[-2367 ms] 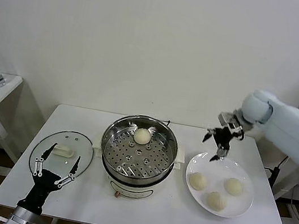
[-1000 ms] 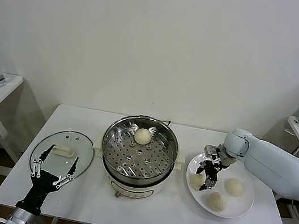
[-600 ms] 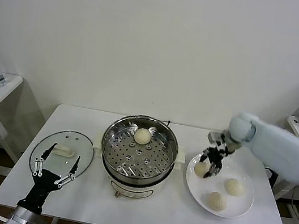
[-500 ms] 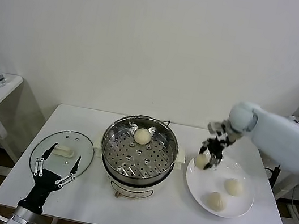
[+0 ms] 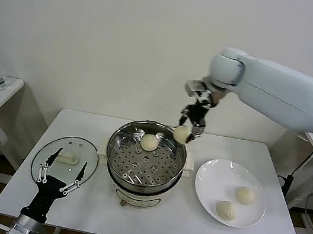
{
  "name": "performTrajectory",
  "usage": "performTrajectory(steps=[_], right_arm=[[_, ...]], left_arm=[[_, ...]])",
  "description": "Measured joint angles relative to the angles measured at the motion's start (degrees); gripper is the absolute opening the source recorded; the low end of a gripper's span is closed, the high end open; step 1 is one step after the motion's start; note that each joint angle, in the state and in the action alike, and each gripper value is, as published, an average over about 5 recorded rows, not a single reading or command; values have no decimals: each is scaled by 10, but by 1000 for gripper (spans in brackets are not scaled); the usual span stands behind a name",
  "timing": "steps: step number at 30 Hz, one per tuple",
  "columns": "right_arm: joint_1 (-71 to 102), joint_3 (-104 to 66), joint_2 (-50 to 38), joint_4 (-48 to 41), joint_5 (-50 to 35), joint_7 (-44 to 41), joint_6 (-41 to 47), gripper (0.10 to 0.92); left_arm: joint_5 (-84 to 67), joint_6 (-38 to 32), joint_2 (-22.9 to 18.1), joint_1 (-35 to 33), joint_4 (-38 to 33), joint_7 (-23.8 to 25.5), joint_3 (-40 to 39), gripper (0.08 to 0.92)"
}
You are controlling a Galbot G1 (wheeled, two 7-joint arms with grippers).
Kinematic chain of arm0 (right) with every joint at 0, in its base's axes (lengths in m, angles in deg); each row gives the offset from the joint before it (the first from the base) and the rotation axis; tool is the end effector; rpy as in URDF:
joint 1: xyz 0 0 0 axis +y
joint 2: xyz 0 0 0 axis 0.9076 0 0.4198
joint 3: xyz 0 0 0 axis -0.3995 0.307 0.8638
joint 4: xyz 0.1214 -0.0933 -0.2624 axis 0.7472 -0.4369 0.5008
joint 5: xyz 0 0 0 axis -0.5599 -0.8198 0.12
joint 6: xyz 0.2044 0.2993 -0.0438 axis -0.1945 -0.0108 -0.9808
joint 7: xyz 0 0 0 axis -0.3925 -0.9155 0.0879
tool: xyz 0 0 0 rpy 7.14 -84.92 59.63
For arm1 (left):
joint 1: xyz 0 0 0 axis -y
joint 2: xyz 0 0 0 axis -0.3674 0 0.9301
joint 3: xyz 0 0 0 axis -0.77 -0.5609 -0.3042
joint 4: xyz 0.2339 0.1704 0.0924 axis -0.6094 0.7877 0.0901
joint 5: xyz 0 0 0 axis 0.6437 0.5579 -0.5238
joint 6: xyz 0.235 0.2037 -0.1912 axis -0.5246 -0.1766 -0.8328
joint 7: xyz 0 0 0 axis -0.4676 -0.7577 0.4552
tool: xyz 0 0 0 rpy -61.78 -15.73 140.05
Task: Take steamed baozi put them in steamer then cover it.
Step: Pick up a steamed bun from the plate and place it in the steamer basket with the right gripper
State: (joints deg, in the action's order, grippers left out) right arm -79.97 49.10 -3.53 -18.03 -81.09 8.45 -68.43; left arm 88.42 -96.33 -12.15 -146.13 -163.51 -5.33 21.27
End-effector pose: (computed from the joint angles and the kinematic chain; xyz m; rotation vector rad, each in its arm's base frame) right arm 0.5411 0.1303 0.0134 1.6942 -1.1159 1.5431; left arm 0.1965 0.0761 -0.3015 0.2711 2.8502 0.5828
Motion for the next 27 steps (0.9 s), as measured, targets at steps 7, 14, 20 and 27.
performTrajectory(steps=[7,14,20,27], right_arm=[[12,28,79,-15,-43,42,31,655],[37,50,131,-31,-60,88,51,653],[58,57,157,-42,-65,114,58,653],[76,63,177,-50,-63,129,62,663]], left_arm=[[-2,-2,0,0,-1,-1,4,823],[-4,-3,-1,1,-2,-1,9,823],[-4,-4,-1,0,-3,-1,11,823],[-5,-5,1,0,-1,-1,14,823]])
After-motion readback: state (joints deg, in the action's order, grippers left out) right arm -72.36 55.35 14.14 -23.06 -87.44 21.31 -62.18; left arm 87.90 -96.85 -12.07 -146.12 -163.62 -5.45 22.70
